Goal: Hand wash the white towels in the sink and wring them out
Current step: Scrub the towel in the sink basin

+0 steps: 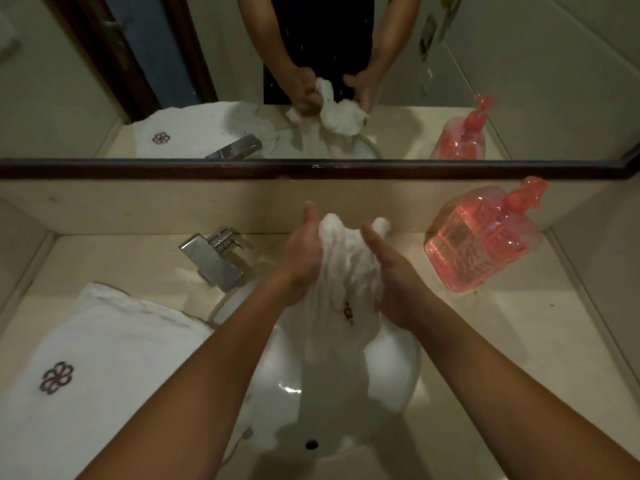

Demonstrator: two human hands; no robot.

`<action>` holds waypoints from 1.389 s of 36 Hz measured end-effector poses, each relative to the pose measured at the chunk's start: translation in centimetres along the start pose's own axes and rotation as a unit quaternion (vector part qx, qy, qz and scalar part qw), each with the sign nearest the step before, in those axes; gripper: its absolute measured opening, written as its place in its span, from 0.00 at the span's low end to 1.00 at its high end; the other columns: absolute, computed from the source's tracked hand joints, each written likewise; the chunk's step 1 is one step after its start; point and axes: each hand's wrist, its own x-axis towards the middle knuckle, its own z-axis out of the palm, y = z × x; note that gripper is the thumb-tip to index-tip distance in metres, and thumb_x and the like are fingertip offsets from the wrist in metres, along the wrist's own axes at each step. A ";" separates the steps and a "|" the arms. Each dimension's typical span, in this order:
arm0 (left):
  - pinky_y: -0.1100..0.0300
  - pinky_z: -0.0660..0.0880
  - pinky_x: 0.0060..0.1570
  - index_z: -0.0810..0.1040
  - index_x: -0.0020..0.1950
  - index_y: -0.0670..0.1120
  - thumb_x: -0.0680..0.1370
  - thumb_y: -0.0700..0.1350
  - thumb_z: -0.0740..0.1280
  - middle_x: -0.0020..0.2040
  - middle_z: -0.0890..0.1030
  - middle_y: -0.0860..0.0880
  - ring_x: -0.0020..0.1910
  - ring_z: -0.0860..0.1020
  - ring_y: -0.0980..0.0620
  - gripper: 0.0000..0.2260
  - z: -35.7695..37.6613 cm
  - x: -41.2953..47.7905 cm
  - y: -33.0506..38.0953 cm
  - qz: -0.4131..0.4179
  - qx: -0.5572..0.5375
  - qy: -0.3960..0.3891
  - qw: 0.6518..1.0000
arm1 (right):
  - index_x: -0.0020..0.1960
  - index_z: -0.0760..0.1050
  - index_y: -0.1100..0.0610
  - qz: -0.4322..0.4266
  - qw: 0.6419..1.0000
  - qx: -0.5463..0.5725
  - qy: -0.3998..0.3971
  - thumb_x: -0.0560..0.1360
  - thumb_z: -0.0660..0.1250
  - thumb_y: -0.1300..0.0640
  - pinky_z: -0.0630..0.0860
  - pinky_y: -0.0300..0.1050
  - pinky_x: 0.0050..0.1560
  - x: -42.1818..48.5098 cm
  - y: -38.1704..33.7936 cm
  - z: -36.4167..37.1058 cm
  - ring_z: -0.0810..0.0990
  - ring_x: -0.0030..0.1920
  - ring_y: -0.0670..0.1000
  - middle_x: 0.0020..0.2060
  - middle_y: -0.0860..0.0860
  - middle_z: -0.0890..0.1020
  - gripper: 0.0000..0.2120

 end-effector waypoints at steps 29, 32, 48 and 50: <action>0.49 0.83 0.41 0.82 0.48 0.53 0.50 0.92 0.52 0.42 0.85 0.50 0.41 0.84 0.53 0.51 -0.8 -1.8 -3.6 0.128 -0.008 0.161 0.979 | 0.69 0.81 0.57 -0.011 0.998 0.056 0.025 0.76 0.70 0.41 0.80 0.56 0.62 -1.2 -4.7 1.2 0.87 0.60 0.59 0.61 0.59 0.86 0.28; 0.60 0.81 0.40 0.82 0.45 0.53 0.49 0.92 0.53 0.42 0.85 0.55 0.39 0.83 0.61 0.50 -2.1 -1.2 -2.8 0.118 -0.028 0.188 0.975 | 0.67 0.83 0.58 -0.021 0.997 0.047 0.056 0.80 0.68 0.43 0.78 0.56 0.66 -1.9 -5.5 -1.2 0.87 0.59 0.59 0.61 0.59 0.87 0.23; 0.56 0.82 0.51 0.84 0.54 0.53 0.77 0.71 0.62 0.47 0.87 0.54 0.48 0.85 0.57 0.24 2.3 1.4 -1.5 0.087 -0.024 0.184 0.979 | 0.69 0.80 0.55 -0.026 0.991 0.055 0.122 0.88 0.54 0.43 0.82 0.47 0.61 -0.9 0.6 4.8 0.87 0.59 0.50 0.57 0.53 0.89 0.23; 0.55 0.82 0.51 0.85 0.53 0.50 0.78 0.71 0.61 0.47 0.87 0.53 0.48 0.85 0.55 0.27 2.0 1.5 -1.1 0.078 -0.026 0.174 0.981 | 0.68 0.80 0.54 -0.032 0.993 0.030 0.113 0.89 0.54 0.44 0.81 0.47 0.63 -1.2 0.4 4.7 0.87 0.60 0.50 0.59 0.53 0.88 0.22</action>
